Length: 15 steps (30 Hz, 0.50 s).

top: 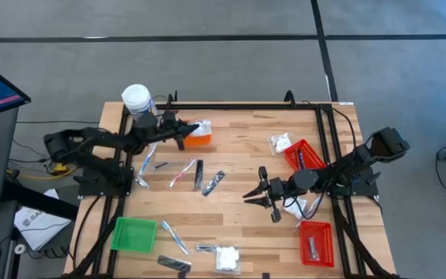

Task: Pick & Place Travel size toiletries
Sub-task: Put the white cotton pack into the orange basket

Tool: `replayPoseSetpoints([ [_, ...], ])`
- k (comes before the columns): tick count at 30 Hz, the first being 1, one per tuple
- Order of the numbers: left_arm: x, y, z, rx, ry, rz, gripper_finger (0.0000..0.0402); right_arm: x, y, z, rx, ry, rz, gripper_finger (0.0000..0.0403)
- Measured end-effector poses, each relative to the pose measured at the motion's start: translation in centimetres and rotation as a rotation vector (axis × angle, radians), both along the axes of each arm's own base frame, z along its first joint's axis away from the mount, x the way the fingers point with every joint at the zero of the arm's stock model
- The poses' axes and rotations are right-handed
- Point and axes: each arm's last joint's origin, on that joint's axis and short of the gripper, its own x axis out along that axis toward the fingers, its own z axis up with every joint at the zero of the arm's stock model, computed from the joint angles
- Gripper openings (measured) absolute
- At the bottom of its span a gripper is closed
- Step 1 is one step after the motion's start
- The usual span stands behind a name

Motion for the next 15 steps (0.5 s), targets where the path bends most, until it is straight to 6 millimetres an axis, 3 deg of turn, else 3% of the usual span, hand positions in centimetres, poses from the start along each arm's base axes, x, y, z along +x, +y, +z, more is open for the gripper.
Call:
replayPoseSetpoints([
  [15,0.8,0.7,-2.6,-0.027,0.041,0.020,0.0005,-0.3,0.7,0.0,0.000,0.001,0.028,0.0022],
])
